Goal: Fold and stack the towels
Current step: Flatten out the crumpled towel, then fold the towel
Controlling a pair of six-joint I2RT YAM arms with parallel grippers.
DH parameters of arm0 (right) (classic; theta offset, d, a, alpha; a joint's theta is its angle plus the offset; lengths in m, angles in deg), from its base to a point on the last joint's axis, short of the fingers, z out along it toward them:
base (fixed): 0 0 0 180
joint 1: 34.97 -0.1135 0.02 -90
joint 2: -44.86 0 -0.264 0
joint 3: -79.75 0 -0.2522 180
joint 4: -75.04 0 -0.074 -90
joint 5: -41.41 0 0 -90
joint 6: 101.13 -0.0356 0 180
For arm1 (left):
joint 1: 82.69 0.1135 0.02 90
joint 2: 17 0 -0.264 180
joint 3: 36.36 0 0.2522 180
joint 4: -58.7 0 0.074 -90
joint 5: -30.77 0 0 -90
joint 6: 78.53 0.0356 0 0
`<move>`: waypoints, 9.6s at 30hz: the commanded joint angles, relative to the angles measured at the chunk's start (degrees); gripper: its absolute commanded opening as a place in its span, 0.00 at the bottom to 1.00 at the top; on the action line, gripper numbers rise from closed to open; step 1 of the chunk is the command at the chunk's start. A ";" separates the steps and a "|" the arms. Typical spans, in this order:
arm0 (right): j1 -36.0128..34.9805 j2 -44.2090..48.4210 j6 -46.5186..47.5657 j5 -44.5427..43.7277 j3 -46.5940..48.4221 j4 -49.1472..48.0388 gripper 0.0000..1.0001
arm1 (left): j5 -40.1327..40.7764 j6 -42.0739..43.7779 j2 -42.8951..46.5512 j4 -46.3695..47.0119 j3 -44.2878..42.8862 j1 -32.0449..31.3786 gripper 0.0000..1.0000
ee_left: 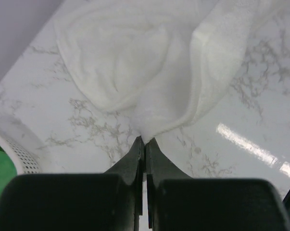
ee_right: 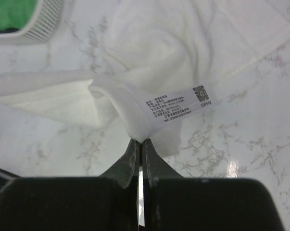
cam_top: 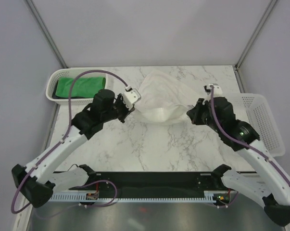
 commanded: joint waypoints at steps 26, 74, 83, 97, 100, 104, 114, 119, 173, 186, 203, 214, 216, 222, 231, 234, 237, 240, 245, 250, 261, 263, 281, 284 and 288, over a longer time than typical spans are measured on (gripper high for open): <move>-0.14 -11.02 7.77 3.00 66.45 -1.08 0.00 | -9.64 -17.95 -5.95 -19.42 -75.53 0.01 0.02; 0.03 -4.77 -3.38 15.67 62.38 -35.83 0.00 | -19.75 -42.02 -2.08 20.65 -70.68 0.10 0.02; 1.61 1.38 -8.93 15.49 56.93 -38.21 0.00 | -19.75 -45.02 1.52 21.63 -68.67 0.19 0.02; 2.41 -10.91 6.25 6.98 59.04 -35.58 0.00 | 1.40 -18.58 -6.81 11.17 -69.89 0.19 0.02; 2.41 -15.13 10.04 4.61 58.42 -35.66 0.00 | 6.16 -10.76 -10.94 11.25 -70.41 0.19 0.02; 2.41 -20.49 15.23 3.89 58.07 -36.45 0.00 | 11.35 -0.05 -15.51 12.83 -69.37 0.36 0.02; 14.26 -34.11 13.66 9.07 54.64 -45.06 0.00 | 1.53 -6.79 -24.83 25.29 -59.00 16.53 0.02; 19.27 -40.44 11.20 12.50 56.57 -47.35 0.00 | -2.16 -8.45 -33.01 28.56 -63.03 20.31 0.02; 29.48 -25.01 14.47 23.76 3.25 -21.08 0.00 | -31.88 5.52 -21.96 23.50 -5.39 21.91 0.02; 28.16 -13.74 8.13 23.40 -12.85 -17.91 0.00 | -15.99 11.32 -11.32 19.34 8.50 15.13 0.02; 23.77 -13.82 9.00 14.37 -9.71 -13.70 0.00 | 2.83 10.44 -7.62 24.43 13.97 7.31 0.02; 23.85 -10.50 13.75 12.05 -3.08 -3.41 0.00 | 7.49 12.90 -2.35 19.44 11.67 4.86 0.02; 23.85 -9.17 13.22 13.64 -5.38 -4.46 0.00 | 8.55 13.34 -1.82 17.33 11.93 3.97 0.02; 23.68 -8.29 11.03 14.61 -13.47 -6.13 0.00 | 8.20 12.64 -1.38 13.80 16.32 2.83 0.02; 22.89 -11.10 2.95 16.73 -16.71 -6.31 0.00 | 8.38 12.38 -4.80 14.07 22.21 0.72 0.02; 22.80 -10.75 0.05 16.90 -19.35 -8.23 0.00 | 8.38 12.38 -5.42 14.07 22.75 -0.42 0.02; 22.45 -10.31 -3.03 18.13 -23.48 -11.13 0.00 | 8.38 12.38 -7.35 14.07 22.31 -1.13 0.02; 22.36 -10.04 -4.18 17.52 -25.86 -12.20 0.00 | 8.38 12.38 -9.46 14.07 22.04 -2.53 0.02; 22.36 -9.17 -4.27 16.38 -27.10 -12.11 0.06 | 8.38 12.38 -11.74 14.07 22.31 -4.38 0.02; 21.40 -8.64 -3.48 18.48 -27.01 -11.76 0.19 | 8.38 12.38 -13.60 14.07 21.78 -5.08 0.02; 20.95 -2.75 -6.11 14.79 -18.59 -1.57 0.40 | 25.25 3.07 -12.46 6.16 18.97 -5.17 0.33; 20.86 -2.92 -6.73 13.31 -17.26 -0.60 0.40 | 26.48 2.01 -10.97 5.11 18.71 -5.09 0.36; 20.87 -10.48 -20.00 8.55 -22.61 -2.98 0.35 | 1.35 -25.56 -12.18 13.80 12.20 1.50 0.49; 20.86 -8.82 -24.91 7.06 -22.88 0.44 0.35 | 3.44 -29.01 -16.66 10.83 11.24 2.56 0.48; 20.95 -5.49 -33.17 8.02 -24.71 1.87 0.38 | 8.64 -31.12 -17.03 7.56 11.49 4.31 0.48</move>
